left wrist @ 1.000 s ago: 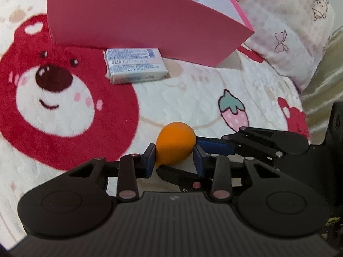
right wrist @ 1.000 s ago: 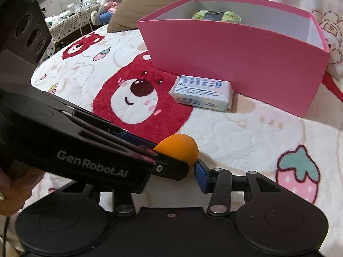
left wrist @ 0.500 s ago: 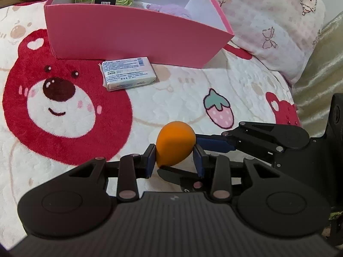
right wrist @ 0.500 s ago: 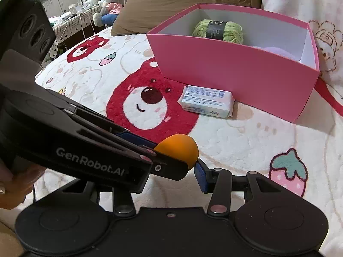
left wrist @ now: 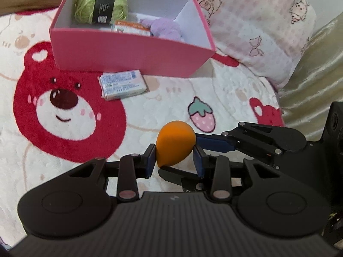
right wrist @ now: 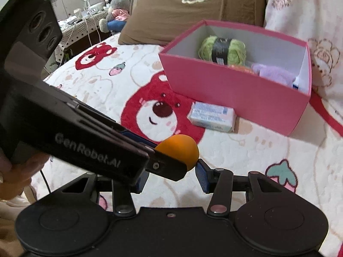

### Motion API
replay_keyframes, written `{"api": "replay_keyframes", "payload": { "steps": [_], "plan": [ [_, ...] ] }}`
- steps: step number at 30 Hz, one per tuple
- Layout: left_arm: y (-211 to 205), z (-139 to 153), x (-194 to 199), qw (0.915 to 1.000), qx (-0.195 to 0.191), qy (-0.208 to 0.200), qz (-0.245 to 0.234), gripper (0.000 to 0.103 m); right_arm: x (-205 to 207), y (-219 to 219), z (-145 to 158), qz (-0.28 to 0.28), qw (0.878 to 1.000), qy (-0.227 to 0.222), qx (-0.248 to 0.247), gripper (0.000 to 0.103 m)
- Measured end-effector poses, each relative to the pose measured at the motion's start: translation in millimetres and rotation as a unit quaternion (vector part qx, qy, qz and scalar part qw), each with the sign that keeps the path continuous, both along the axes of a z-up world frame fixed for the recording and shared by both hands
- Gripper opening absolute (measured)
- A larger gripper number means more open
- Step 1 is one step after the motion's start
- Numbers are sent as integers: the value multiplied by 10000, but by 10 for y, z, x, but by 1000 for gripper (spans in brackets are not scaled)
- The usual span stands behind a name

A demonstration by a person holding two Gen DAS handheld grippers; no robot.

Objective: Organize objects
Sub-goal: 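Lift the orange sponge with the left tool toward the pink box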

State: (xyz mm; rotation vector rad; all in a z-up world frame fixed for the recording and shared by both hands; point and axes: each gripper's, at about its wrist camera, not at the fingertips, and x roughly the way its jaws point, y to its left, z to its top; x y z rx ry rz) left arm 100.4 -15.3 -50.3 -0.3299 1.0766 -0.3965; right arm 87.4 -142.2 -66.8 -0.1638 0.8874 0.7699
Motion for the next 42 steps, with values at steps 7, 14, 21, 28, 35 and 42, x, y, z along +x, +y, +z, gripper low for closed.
{"api": "replay_keyframes", "payload": {
  "steps": [7,14,21,28,35,42],
  "plan": [
    [-17,231,19,9999,100,-15,-74,35,57,-41,232,-126,9997,126,195,54],
    [-60,220,-2,9997,185,-64,-130,35,4,-16,235,-132,9999,-8,95,54],
    [-11,201,-1,9999,71,-72,-64,35,24,-9,227,-82,9999,-17,125,55],
    [38,303,-58,9997,117,-215,-8,35,9,30,297,-40,9999,-101,126,55],
    [-5,451,-32,9994,212,-271,-76,35,-14,-3,412,-55,9995,-255,188,55],
    [-18,639,189,9993,249,-210,-183,35,94,-24,531,-235,9985,-391,302,55]
  ]
}}
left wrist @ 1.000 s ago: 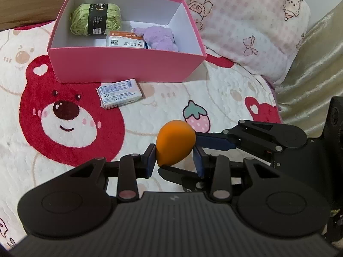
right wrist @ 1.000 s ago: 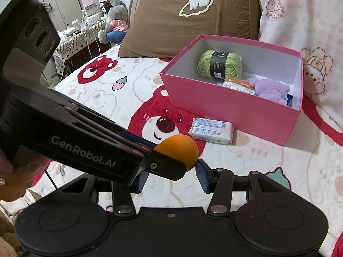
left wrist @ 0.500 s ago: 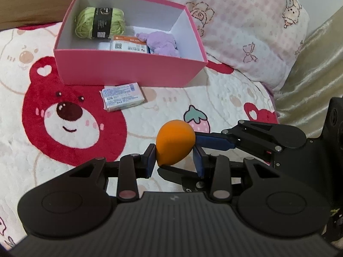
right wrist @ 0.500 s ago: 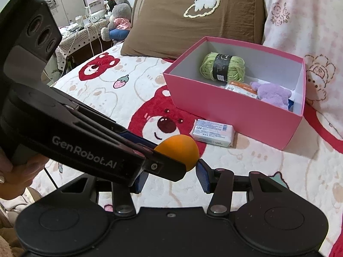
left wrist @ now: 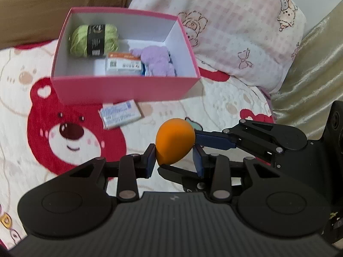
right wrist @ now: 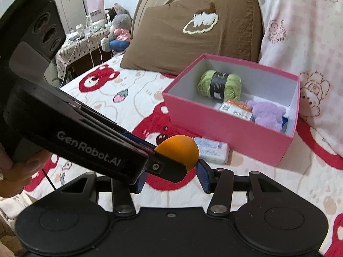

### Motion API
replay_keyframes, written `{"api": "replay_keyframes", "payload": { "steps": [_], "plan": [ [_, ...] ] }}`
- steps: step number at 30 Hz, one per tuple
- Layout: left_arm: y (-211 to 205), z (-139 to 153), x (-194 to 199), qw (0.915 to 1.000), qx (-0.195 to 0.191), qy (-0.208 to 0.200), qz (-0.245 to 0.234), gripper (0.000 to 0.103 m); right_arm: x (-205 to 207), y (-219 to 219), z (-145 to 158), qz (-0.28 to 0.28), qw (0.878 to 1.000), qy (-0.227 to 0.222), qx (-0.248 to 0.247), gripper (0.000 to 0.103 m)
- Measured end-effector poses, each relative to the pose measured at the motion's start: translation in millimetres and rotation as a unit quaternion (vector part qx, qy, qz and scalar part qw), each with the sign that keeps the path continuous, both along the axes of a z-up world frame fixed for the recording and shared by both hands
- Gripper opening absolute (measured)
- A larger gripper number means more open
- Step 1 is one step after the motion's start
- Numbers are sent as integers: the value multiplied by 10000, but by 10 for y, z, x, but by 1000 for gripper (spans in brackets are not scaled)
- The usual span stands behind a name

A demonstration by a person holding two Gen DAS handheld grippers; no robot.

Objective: Organize objects
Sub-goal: 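Lift the orange sponge with the left tool toward the pink box, then lower the orange sponge into the pink box and open the left tool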

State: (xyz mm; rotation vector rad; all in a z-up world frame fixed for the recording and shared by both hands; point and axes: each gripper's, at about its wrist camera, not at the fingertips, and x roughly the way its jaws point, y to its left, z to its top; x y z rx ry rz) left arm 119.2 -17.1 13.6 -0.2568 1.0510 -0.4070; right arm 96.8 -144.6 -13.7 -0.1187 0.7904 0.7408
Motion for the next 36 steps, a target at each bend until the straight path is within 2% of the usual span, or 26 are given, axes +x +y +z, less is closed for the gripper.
{"api": "replay_keyframes", "payload": {
  "steps": [13,24,32,36],
  "plan": [
    [43,300,776,9998,180,19,121,35,586,146,286,-333,9992,-89,196,55],
    [160,-50,1718,9977,-242,82,629,35,1607,316,154,-518,9984,120,-199,55],
    [108,-297,2212,9979,-84,75,639,36,2138,339,-58,-604,9975,212,-289,55],
    [112,-451,2381,9985,-97,-18,544,37,2332,389,-168,-590,9966,249,-519,54]
  ]
}}
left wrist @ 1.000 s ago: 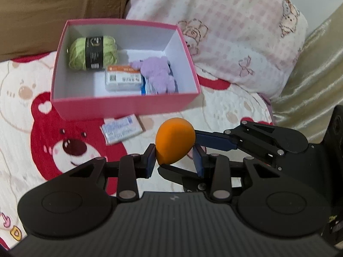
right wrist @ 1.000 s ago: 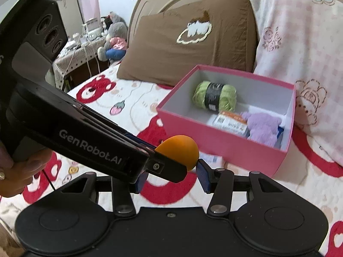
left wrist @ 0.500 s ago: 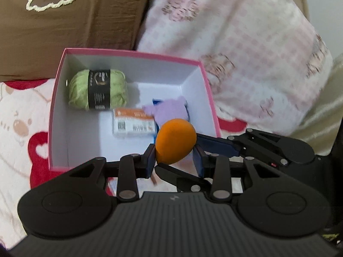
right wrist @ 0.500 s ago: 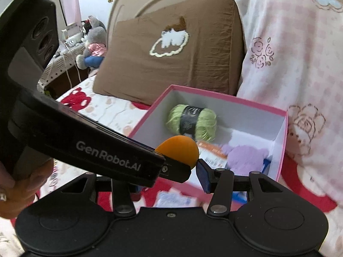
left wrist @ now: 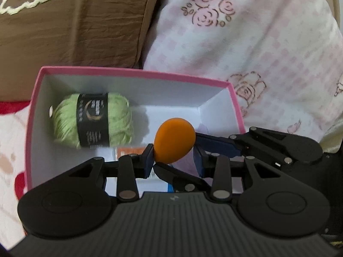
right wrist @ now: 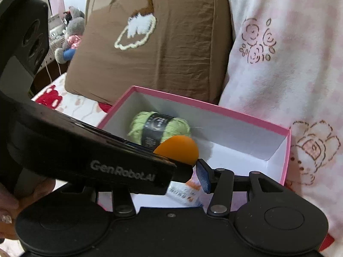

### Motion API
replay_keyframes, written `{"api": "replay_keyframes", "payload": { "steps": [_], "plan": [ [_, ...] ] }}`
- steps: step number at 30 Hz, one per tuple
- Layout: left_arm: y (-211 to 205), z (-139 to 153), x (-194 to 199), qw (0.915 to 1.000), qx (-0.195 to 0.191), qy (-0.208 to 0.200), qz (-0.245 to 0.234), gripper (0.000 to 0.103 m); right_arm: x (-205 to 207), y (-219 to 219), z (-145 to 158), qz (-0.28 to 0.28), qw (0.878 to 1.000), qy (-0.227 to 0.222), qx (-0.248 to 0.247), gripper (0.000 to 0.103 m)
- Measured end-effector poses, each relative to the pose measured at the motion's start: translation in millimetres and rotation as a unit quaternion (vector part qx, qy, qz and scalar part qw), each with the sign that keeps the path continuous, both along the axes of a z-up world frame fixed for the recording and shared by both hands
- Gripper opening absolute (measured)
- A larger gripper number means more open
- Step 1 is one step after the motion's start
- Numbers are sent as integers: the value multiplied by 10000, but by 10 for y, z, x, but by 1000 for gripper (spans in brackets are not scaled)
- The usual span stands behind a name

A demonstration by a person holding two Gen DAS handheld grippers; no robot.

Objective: Organize objects
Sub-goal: 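Lower the orange sponge into the pink box and open the left tool, then withdraw the left tool from the box toward the white medicine box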

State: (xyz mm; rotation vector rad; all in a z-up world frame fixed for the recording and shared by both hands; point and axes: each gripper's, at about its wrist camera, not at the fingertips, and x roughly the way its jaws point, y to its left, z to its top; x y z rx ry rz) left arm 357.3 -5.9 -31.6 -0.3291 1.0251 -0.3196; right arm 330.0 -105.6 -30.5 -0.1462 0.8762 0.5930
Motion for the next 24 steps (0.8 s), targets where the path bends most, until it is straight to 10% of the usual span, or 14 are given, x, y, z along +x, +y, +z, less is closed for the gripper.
{"api": "replay_keyframes", "payload": {
  "steps": [24],
  "plan": [
    [17,-221,40,9996,50,-209,182,39,208,-124,-333,-59,10000,73,-2,55]
  ]
}}
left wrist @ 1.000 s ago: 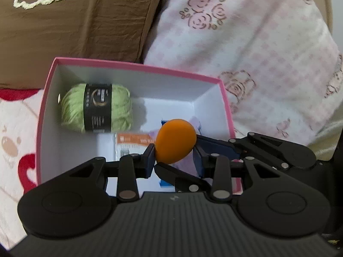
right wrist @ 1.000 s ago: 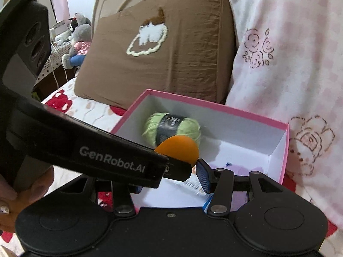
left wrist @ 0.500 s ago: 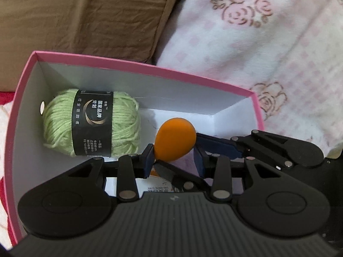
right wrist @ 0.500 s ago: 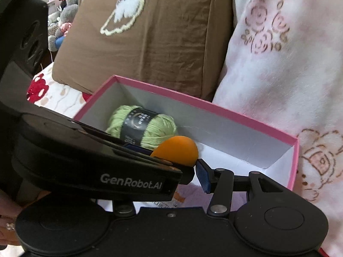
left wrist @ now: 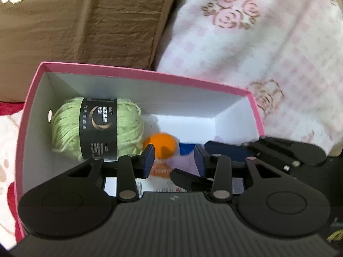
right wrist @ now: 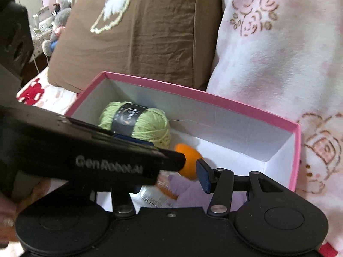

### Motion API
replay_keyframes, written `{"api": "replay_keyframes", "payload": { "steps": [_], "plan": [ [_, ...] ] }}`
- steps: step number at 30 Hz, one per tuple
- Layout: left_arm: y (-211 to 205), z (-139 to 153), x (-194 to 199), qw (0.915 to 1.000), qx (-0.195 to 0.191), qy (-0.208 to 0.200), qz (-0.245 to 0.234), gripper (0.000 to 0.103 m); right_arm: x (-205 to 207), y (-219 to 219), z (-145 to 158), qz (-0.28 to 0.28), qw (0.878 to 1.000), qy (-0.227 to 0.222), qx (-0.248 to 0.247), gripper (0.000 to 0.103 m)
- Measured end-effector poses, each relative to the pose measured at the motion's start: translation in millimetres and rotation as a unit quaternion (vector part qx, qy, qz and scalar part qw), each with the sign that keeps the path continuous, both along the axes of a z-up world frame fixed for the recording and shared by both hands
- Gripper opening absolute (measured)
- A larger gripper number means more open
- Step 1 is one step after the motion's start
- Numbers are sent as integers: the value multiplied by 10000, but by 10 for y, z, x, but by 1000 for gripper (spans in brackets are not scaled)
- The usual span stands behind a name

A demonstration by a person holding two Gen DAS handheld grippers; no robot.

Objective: Organize objects
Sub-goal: 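Withdraw the left tool from the box toward the white medicine box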

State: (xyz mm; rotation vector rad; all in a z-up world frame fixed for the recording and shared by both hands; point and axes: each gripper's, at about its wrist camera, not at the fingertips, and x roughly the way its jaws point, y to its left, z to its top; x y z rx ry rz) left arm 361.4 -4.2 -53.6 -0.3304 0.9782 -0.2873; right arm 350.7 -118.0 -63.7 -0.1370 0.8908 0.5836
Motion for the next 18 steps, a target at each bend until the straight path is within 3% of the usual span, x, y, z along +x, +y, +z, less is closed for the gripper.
{"api": "replay_keyframes", "payload": {
  "steps": [4,13,18],
  "plan": [
    [-24,142,-176,9999,44,-7,-125,40,-169,-99,142,98,9999,-109,-2,64],
    [-113,533,-563,9976,421,17,-556,42,-575,-330,475,97,9988,-335,-341,69],
    [-71,711,-821,9971,369,14,-670,42,-747,-454,634,-12,9988,-330,-348,70]
  ]
}}
